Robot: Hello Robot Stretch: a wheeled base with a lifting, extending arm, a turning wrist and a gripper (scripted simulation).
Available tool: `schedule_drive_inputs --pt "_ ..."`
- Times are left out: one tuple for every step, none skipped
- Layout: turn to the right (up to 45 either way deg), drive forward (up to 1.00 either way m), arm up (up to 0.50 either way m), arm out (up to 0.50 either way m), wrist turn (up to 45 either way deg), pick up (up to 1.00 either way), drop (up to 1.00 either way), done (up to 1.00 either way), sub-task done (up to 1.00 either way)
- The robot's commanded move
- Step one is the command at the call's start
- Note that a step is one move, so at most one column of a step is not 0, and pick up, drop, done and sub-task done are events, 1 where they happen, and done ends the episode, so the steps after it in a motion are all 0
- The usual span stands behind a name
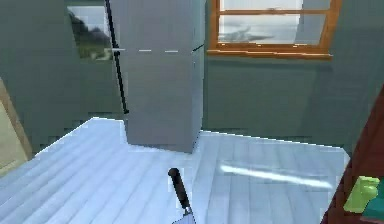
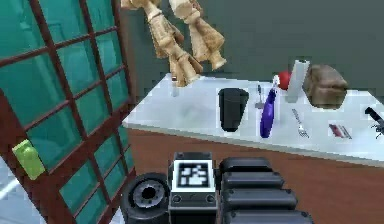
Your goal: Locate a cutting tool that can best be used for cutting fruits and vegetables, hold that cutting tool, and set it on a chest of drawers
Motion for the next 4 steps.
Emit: schedule_drive_inputs --pt "0.0 0.35 0.00 0.00 0.0 0.00 0.00 0.00 0.00" --pt "12.0 0.00 0.00 0.00 0.0 0.00 0.00 0.00 0.00" --pt "0.0 0.70 0.00 0.00 0.0 0.00 0.00 0.00 0.00" --pt "45.0 0.00 0.00 0.00 0.0 0.00 0.00 0.00 0.00"
